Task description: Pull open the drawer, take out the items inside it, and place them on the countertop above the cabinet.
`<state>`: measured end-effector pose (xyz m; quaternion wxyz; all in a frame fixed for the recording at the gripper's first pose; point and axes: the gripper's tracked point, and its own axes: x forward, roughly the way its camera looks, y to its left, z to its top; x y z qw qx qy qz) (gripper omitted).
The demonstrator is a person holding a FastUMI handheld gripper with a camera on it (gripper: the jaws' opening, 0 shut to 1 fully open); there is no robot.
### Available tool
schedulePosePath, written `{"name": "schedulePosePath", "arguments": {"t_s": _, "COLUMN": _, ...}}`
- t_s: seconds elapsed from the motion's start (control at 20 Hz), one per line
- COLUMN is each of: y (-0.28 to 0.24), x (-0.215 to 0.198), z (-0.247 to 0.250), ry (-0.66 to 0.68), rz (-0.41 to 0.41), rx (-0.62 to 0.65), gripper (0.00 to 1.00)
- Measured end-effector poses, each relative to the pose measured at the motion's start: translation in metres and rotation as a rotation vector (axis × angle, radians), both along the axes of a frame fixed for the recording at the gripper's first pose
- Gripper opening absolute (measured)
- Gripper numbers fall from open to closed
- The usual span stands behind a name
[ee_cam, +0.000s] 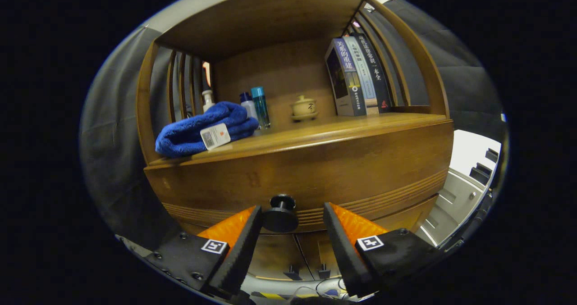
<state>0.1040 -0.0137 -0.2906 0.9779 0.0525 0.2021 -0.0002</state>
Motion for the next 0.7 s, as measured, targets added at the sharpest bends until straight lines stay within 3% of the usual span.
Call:
{"name": "schedulePosePath", "arguments": {"t_s": 0.35, "y": 0.011, "x": 0.006, "z": -0.007, "ry": 0.037, "rz": 0.044, "rx": -0.031, "gripper": 0.50}}
{"name": "schedulePosePath", "arguments": {"t_s": 0.5, "y": 0.010, "x": 0.007, "z": -0.007, "ry": 0.047, "rz": 0.021, "rx": -0.013, "gripper": 0.37}}
{"name": "schedulePosePath", "arguments": {"t_s": 0.7, "y": 0.013, "x": -0.008, "z": -0.007, "ry": 0.101, "rz": 0.034, "rx": -0.021, "gripper": 0.37}}
